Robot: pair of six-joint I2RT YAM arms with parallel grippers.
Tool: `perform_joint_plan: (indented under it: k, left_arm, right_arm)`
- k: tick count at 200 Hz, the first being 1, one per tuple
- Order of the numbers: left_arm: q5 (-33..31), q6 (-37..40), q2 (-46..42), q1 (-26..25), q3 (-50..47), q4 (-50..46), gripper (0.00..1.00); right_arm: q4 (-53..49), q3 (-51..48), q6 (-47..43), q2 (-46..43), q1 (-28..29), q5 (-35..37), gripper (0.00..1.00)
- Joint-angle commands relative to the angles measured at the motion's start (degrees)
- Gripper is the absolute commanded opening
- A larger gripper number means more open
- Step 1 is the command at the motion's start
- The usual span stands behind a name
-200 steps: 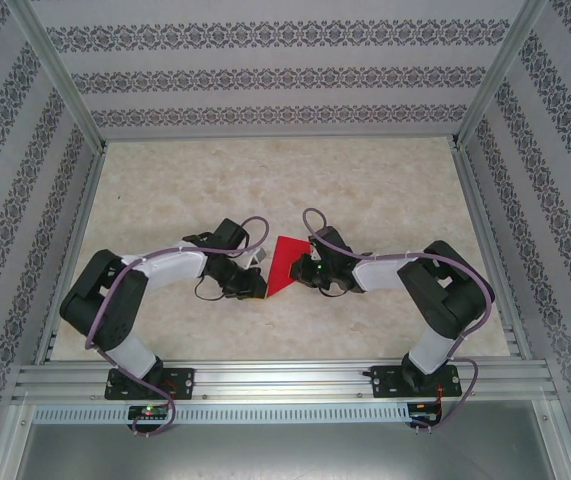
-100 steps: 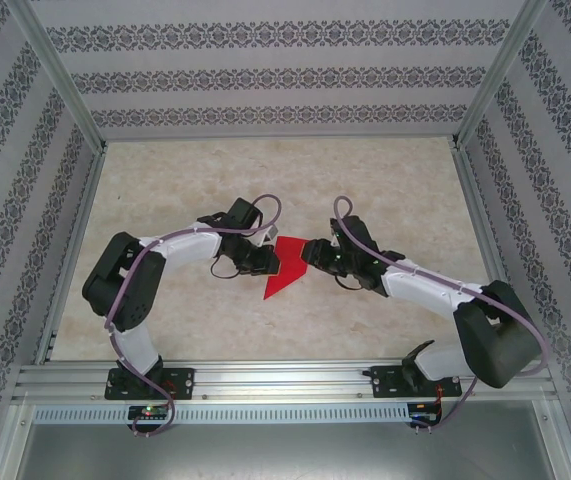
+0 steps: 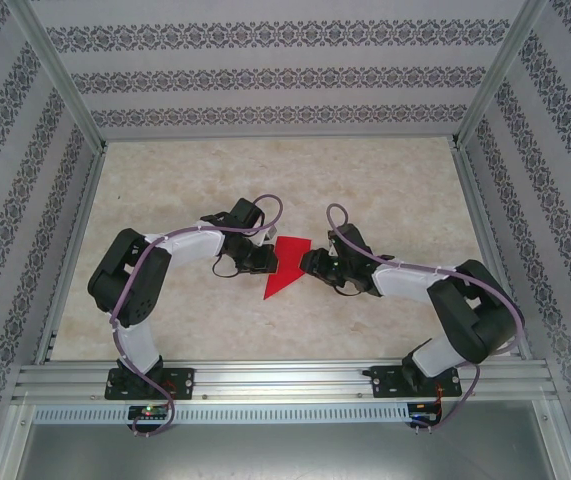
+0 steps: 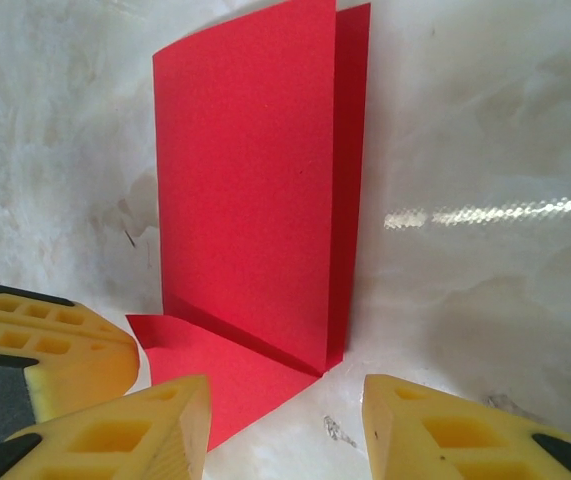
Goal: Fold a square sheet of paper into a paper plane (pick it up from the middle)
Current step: Third fold the triangle at the center of the table.
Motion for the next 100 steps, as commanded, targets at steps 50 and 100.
perform_joint_plan:
  k: [50,100]
  left_arm:
    - [-1.4,1.3,1.9,0.5,0.9,-0.5,0.11]
    - [-1.7,1.5,2.7,0.5,0.9,-0.5,0.1]
  right_arm:
    - [4.8,2.7,1.3,4.7,1.4,-2.9,0.44]
    - [6.1,3.9,1.1,6.1,1.8,-4.1,0.41]
